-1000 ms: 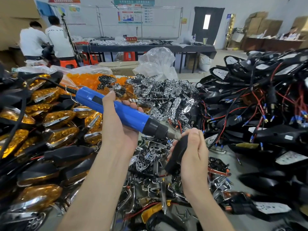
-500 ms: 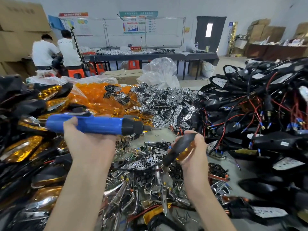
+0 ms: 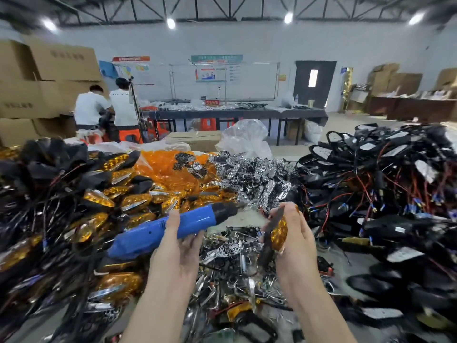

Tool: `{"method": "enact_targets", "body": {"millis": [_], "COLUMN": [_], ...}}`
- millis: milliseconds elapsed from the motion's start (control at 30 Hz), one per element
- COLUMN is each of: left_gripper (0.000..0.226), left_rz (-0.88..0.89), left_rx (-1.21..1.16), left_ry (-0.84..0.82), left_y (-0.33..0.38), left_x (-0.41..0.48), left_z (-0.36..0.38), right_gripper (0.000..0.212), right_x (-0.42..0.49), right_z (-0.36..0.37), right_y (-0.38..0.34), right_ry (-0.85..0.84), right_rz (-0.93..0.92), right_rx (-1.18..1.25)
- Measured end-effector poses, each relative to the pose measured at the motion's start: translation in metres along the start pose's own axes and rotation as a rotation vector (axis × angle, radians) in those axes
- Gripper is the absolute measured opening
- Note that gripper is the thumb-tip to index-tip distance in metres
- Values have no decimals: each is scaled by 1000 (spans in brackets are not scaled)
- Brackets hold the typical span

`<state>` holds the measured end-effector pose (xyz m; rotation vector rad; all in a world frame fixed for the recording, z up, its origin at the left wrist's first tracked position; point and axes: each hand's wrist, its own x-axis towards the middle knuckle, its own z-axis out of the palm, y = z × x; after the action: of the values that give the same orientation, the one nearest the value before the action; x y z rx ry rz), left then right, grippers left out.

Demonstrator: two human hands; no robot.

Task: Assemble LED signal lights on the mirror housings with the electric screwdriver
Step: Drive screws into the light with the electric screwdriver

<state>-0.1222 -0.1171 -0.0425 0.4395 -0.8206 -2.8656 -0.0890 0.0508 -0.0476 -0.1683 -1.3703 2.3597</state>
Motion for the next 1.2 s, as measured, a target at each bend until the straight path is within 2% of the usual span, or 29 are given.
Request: {"method": "enact_targets", "body": {"millis": [67,200,333,467,600,667,833,1200], "left_gripper": [38,36,21,17,16,14,23,22], "left_rz": [31,5,-36,114,348,409,411,380], "left_rx": [-18,-110,-246,-212,-165,-163,-172,-135], "left_ry": [-26,-48,-113,-118,-106,-100,-71,-13], "left_y": [2,13,24,25,27,27,24,9], "left_x": [-6,-20,-33,-41,-50,-53,-47,-39], "left_z": [-2,-8,-8,-5,7,17,20,8], "right_gripper": [31,48,33,30,26,27,28,35], "right_x": [-7,-24,-37,-44,-52,-55,-56,-51], "right_z": [-2,-9,-15,-15,-8,-3,3,5], "right_y": [-4,-4,7,20,28,30,28,41], "right_ry": [14,8,-22,-72,-140,-162,-190,-243], "right_rz": [57,211,299,343,343,331,291,200], "right_rx": [114,317,362,372,393,406,368,122]}}
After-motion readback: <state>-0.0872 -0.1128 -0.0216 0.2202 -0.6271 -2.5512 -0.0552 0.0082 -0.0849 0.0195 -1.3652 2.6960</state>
